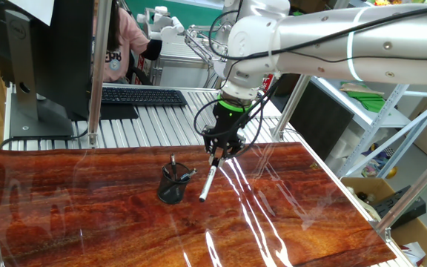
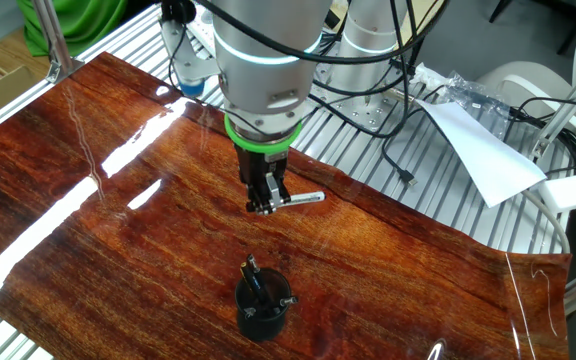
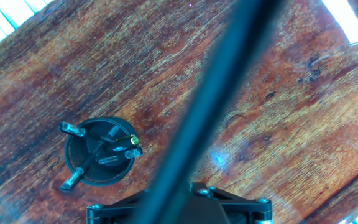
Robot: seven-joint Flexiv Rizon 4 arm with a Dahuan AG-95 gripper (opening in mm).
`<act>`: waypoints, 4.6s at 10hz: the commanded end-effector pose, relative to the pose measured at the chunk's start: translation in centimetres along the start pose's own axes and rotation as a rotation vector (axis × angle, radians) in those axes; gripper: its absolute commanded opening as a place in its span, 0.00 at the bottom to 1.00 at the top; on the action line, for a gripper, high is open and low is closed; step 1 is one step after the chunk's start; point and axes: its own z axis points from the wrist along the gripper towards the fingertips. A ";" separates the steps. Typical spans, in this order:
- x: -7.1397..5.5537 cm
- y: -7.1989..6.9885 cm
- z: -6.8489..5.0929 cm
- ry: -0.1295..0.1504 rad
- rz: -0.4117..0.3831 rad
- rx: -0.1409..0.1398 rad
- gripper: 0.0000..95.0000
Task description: Put the pen into the pen holder
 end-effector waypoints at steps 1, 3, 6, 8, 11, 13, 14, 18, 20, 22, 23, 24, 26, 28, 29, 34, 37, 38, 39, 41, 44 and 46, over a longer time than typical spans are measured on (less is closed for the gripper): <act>-0.1 -0.1 -0.6 -0.019 -0.013 -0.009 0.00; -0.1 -0.5 -1.8 -0.043 -0.029 -0.005 0.00; 0.0 -1.0 -3.6 -0.084 -0.044 -0.008 0.00; 0.3 -1.1 -4.3 -0.121 -0.055 -0.014 0.00; 0.6 -1.0 -4.4 -0.158 -0.061 -0.012 0.00; 0.7 -1.0 -4.5 -0.175 -0.063 -0.013 0.00; 0.9 -0.9 -4.5 -0.180 -0.066 -0.015 0.00; 1.4 -0.7 -4.7 -0.187 -0.073 -0.010 0.00; 1.4 -0.6 -4.6 -0.187 -0.076 -0.010 0.00; 1.4 -0.6 -4.6 -0.178 -0.075 -0.010 0.00; 1.4 -0.6 -4.6 -0.177 -0.074 -0.009 0.00; 1.4 -0.6 -4.6 -0.172 -0.082 -0.007 0.00; 1.4 -0.6 -4.6 -0.158 -0.096 -0.004 0.00; 1.6 -0.5 -4.7 -0.140 -0.156 0.012 0.00; 1.8 -0.5 -4.7 -0.137 -0.182 0.010 0.00; 2.6 -0.2 -5.0 -0.148 -0.316 0.024 0.00; 2.7 -0.2 -5.0 -0.117 -0.356 0.030 0.00; 2.7 -0.2 -5.0 -0.111 -0.362 0.030 0.00; 2.7 -0.2 -5.0 -0.096 -0.372 0.030 0.00; 2.7 -0.2 -5.0 -0.082 -0.378 0.020 0.00; 2.7 -0.2 -5.0 -0.068 -0.374 0.017 0.00; 2.7 -0.2 -5.0 -0.067 -0.367 0.014 0.00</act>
